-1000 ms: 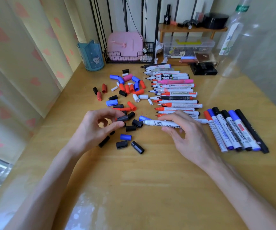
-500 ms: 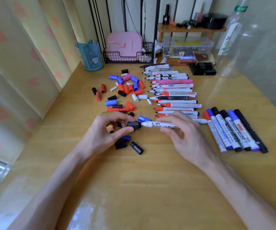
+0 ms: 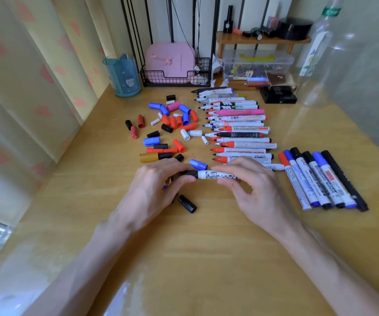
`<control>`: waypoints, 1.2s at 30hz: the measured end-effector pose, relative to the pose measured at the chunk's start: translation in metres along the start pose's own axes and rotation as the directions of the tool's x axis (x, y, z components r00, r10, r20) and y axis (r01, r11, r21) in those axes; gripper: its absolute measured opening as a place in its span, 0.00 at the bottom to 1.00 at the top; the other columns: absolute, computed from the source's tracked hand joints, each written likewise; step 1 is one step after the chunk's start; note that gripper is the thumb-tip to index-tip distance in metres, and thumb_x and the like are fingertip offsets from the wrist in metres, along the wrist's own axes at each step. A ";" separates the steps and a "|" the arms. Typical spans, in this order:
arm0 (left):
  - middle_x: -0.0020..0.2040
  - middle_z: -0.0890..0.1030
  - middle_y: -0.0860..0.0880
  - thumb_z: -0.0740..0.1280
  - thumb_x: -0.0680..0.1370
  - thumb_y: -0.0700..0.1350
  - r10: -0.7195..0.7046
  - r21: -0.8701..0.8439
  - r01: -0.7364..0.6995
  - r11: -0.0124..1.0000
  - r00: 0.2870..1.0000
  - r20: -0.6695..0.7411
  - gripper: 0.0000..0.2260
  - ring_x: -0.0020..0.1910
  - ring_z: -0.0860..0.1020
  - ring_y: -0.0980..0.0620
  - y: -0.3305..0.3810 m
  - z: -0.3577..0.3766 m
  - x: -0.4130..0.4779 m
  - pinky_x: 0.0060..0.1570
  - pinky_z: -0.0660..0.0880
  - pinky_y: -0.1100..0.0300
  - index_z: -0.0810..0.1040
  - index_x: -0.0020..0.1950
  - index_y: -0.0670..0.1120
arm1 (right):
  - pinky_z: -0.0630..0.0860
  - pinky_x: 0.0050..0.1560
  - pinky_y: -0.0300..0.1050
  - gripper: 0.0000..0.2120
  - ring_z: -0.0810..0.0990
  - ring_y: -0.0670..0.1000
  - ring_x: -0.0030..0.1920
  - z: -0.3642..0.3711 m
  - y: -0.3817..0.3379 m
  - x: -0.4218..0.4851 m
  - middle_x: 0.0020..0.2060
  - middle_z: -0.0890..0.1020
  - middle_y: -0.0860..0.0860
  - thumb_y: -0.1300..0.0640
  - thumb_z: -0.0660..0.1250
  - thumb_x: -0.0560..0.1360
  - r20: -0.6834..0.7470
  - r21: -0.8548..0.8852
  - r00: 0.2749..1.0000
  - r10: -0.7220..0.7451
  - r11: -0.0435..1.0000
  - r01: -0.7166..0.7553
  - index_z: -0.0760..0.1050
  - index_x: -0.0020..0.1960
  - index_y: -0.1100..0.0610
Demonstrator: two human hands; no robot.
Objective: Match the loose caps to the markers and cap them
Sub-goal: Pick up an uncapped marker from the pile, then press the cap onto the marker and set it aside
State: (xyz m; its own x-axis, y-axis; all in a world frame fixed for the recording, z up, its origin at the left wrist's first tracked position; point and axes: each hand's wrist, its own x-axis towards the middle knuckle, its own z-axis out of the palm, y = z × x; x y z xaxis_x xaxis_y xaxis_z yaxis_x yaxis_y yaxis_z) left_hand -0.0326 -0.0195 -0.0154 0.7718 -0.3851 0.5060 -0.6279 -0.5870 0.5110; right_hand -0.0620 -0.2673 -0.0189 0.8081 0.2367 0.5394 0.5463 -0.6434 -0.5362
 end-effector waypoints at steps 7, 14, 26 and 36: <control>0.46 0.82 0.57 0.71 0.81 0.54 -0.054 -0.012 0.055 0.998 0.996 0.077 0.09 0.44 0.77 0.57 -0.005 -0.008 0.004 0.45 0.75 0.58 0.84 0.58 0.54 | 0.77 0.49 0.50 0.10 0.81 0.49 0.48 0.003 0.000 0.002 0.49 0.81 0.42 0.53 0.69 0.82 0.100 0.030 0.992 0.083 0.996 -0.087 0.82 0.62 0.50; 0.52 0.82 0.59 0.71 0.80 0.54 -0.127 0.159 0.108 0.981 0.986 0.113 0.09 0.55 0.78 0.55 -0.030 -0.017 -0.006 0.50 0.78 0.54 0.84 0.58 0.54 | 0.78 0.54 0.51 0.11 0.83 0.49 0.51 -0.001 0.011 0.000 0.54 0.83 0.41 0.52 0.69 0.82 0.037 -0.046 0.988 0.151 0.988 -0.149 0.82 0.63 0.51; 0.47 0.81 0.61 0.74 0.77 0.55 -0.146 0.130 0.135 0.982 0.986 0.085 0.09 0.49 0.77 0.55 -0.036 -0.025 -0.006 0.47 0.78 0.50 0.84 0.54 0.55 | 0.77 0.52 0.48 0.10 0.80 0.45 0.49 0.003 0.007 -0.001 0.51 0.81 0.40 0.54 0.70 0.81 0.060 -0.054 0.987 0.150 0.988 -0.147 0.82 0.62 0.50; 0.48 0.81 0.58 0.75 0.78 0.52 -0.160 0.164 0.142 0.976 0.982 0.103 0.08 0.48 0.77 0.54 -0.039 -0.024 -0.005 0.45 0.79 0.47 0.85 0.56 0.53 | 0.77 0.53 0.45 0.11 0.80 0.44 0.50 0.001 0.007 -0.001 0.53 0.81 0.39 0.52 0.69 0.82 0.071 -0.063 0.980 0.185 0.981 -0.181 0.81 0.64 0.49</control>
State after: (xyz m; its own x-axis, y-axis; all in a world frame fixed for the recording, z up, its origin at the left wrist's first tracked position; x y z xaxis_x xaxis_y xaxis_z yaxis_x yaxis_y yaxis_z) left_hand -0.0146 0.0228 -0.0213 0.8684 -0.3574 0.3437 -0.4870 -0.7447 0.4563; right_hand -0.0589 -0.2711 -0.0240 0.9089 0.1641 0.3834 0.3760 -0.7201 -0.5831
